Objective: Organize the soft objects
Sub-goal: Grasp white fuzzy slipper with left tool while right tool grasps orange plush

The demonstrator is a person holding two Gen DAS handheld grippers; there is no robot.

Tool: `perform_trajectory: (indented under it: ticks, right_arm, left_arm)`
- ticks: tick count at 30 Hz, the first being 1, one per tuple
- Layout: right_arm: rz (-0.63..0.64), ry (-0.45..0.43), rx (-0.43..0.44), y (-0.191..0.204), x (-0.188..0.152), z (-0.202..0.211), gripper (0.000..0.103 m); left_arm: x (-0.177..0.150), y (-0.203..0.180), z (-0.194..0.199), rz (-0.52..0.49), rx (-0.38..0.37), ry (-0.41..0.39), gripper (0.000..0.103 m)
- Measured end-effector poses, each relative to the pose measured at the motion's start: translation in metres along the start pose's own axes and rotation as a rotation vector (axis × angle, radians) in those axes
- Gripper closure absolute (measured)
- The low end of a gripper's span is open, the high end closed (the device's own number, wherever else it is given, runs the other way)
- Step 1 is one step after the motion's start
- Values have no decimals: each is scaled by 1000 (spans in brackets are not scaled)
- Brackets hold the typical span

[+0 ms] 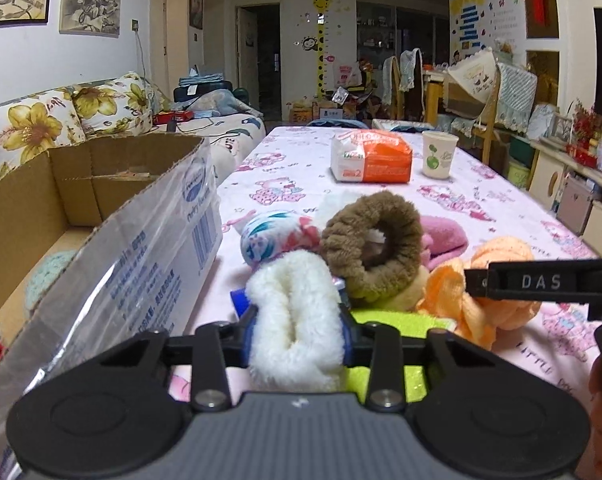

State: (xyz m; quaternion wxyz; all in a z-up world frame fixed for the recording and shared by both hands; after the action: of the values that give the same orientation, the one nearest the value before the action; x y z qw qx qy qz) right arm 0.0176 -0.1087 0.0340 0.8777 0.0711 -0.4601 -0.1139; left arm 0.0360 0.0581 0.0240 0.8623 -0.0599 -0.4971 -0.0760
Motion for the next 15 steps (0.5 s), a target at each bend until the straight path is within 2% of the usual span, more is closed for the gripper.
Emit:
perform_trajectory:
  ticks: [15]
  right_arm:
    - [-16, -44, -24, 0, -1, 9, 18]
  left_arm:
    - [15, 12, 23, 47, -118, -106, 70]
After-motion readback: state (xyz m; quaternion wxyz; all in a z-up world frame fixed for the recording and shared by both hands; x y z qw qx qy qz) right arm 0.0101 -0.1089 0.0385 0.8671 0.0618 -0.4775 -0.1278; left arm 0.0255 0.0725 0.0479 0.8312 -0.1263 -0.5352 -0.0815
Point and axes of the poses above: each gripper's, at about its wrist camera, not at the fingertips, and z roughly against the way its jaws point, y to its left, x to its top, the point moved 2 cm from there along -z, roughly the way its jaws point, and after that the axes turned 5 degrees about -x, right-handed, at the moved point
